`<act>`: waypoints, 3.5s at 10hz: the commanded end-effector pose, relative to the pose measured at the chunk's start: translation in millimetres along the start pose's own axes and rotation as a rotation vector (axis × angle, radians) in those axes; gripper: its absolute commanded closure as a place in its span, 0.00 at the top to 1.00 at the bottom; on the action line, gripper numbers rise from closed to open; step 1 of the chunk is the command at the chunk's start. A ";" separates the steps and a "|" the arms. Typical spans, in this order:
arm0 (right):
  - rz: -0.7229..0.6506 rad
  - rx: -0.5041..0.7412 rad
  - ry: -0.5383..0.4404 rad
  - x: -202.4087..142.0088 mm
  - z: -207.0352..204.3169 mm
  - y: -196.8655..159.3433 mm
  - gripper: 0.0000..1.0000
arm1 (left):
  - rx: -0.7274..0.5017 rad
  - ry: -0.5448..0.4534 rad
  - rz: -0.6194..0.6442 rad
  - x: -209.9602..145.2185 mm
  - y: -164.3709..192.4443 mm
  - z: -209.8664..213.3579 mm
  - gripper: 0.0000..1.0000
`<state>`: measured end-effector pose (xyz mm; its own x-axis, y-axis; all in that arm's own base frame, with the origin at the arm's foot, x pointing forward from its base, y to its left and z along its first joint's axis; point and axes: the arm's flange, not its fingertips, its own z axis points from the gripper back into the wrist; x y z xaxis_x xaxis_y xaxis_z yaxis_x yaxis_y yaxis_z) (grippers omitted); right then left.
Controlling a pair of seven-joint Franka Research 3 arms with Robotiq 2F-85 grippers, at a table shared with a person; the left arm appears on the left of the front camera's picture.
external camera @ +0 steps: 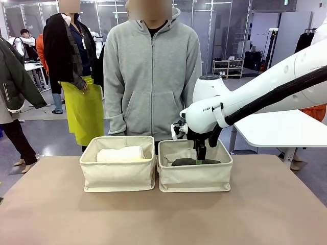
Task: Divide the towels into two baskets.
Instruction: Pick up one hotel-folded towel from the bottom of the table and place it in the Fabric basket indicated by the person.
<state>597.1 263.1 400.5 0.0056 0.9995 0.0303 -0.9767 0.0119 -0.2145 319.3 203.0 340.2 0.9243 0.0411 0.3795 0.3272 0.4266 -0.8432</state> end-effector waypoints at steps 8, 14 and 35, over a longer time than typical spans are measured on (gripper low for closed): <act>-0.090 0.132 -0.046 -30.2 50.4 49.0 1.00 | -0.005 -0.012 -0.004 -2.4 -2.0 1.2 1.00; -0.471 0.249 -0.279 -178.8 128.6 118.0 1.00 | -0.005 -0.012 -0.004 -2.4 -2.0 1.2 1.00; -1.312 0.789 -1.128 -571.9 35.2 331.4 1.00 | -0.005 -0.012 -0.004 -2.4 -2.0 1.2 1.00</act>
<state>264.3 -305.2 345.4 0.9159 -0.1165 0.3841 -0.3355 0.3030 0.8920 319.2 203.1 340.2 0.9243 0.0418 0.3794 0.3269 0.4268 -0.8432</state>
